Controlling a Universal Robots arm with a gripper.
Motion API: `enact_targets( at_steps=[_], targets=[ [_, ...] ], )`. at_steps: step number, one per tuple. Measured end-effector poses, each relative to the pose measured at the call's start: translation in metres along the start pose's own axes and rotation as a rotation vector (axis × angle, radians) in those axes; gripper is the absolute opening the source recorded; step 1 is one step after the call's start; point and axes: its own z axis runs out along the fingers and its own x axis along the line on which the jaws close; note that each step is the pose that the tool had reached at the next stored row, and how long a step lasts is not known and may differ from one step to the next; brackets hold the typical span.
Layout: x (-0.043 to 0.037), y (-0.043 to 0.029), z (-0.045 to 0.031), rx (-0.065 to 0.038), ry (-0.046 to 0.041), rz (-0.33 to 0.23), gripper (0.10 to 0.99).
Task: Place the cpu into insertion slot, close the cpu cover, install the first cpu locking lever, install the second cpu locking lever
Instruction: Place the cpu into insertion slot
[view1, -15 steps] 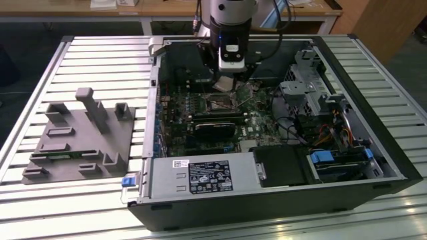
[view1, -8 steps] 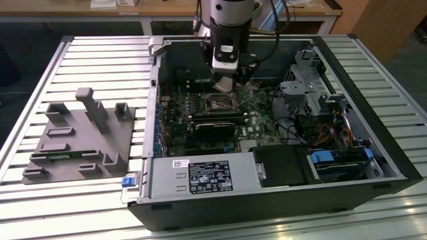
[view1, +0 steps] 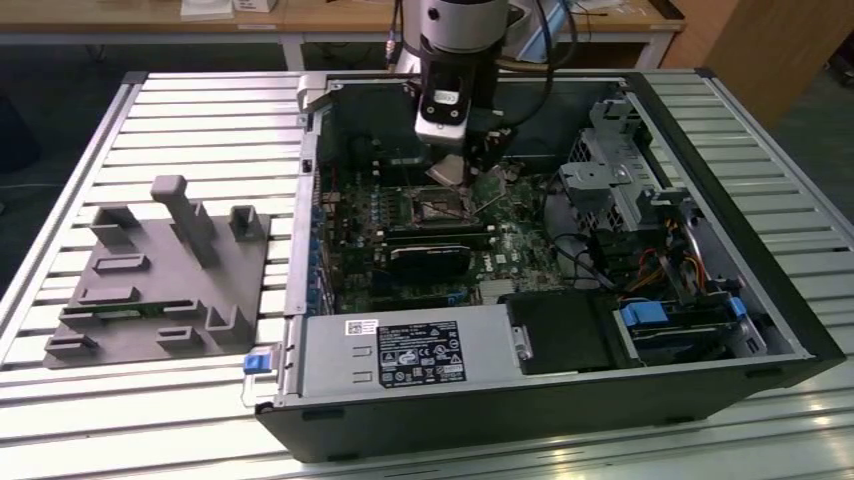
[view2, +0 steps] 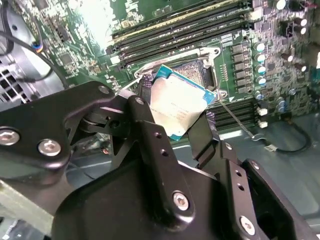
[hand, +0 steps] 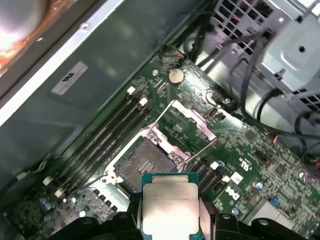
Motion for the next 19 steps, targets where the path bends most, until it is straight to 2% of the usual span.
enact_targets(
  at_steps=[19],
  targets=[
    [0.0000, -0.0002, 0.0023, 0.002, -0.0241, 0.285, 0.541]
  ],
)
